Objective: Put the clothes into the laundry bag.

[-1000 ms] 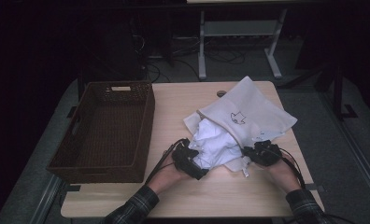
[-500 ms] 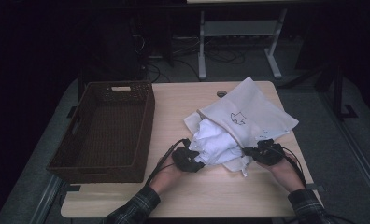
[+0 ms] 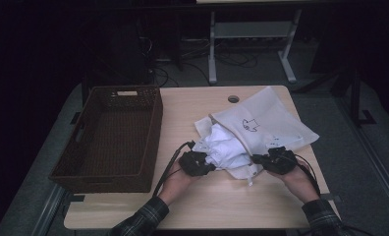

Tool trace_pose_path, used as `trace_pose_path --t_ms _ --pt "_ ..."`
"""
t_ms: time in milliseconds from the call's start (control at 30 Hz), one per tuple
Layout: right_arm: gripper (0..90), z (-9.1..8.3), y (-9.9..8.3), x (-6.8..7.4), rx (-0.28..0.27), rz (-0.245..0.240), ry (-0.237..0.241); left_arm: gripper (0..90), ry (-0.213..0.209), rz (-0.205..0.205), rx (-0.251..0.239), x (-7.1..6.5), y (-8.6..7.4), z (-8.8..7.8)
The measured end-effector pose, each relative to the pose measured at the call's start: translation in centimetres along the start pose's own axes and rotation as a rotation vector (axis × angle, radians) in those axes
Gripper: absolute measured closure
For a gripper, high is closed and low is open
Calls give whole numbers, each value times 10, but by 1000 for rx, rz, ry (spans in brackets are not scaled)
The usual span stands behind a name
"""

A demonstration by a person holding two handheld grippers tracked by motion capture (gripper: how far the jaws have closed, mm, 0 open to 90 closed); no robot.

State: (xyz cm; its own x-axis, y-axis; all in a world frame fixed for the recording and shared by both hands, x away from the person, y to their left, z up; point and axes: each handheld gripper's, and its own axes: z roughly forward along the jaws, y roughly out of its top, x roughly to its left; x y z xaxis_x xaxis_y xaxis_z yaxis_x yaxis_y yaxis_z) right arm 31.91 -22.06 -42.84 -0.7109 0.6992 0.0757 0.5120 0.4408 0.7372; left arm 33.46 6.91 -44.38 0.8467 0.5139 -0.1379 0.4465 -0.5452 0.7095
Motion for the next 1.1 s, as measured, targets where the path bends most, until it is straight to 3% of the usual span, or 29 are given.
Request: trace_pose_path --t_ms 300,1100 --pt "877 -1 2 0 -13 -3 -4 802 -33 -24 -18 -7 3 2" --pt "878 -1 5 3 -20 -15 2 802 -25 -20 -35 -11 10 11"
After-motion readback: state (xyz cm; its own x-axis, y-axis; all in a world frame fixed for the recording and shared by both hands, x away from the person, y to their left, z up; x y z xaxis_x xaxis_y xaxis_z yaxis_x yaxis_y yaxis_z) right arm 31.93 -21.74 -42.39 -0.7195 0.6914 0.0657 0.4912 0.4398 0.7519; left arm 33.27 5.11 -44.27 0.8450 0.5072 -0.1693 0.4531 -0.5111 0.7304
